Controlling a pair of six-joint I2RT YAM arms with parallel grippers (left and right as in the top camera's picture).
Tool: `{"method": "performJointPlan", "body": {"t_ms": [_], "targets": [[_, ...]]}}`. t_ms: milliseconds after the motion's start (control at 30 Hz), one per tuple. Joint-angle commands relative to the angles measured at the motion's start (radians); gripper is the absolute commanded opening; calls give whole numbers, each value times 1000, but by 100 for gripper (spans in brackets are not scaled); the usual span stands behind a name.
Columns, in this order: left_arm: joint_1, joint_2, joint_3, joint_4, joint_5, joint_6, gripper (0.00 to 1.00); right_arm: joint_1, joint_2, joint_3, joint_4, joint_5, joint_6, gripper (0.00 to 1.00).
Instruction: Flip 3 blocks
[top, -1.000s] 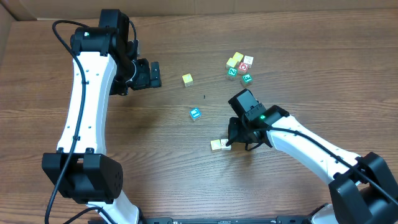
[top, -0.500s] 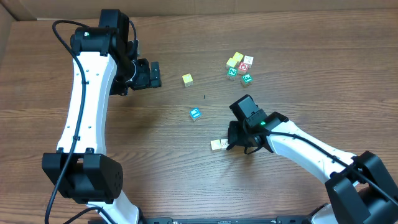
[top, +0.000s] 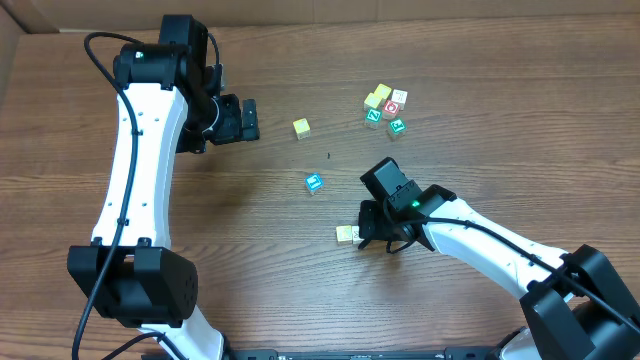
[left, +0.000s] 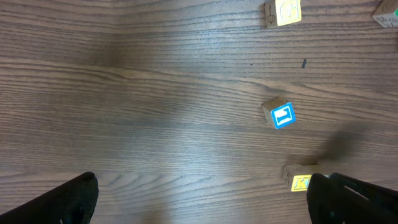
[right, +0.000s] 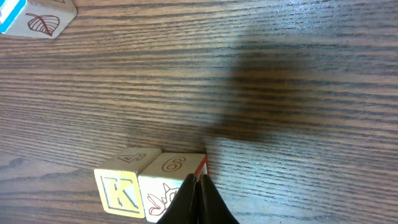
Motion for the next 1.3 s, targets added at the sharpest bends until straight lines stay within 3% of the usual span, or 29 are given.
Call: {"method": "performJointPlan", "body": {"t_ms": [0,400,800,933,1267], "targets": [[8,8,-4,0,-4,-17,100,2,-11,-6,14,44,3,4],[8,8,-4,0,-4,-17,100,-8,-11,118,43,59,-31,4],[8,8,-4,0,-4,-17,100,85,27,120,156,61,-27,4],[8,8,-4,0,-4,-17,100,132,86,120,175,147,-19,4],[8,8,-4,0,-4,-17,100,135,125,120,209,179,-19,4]]}}
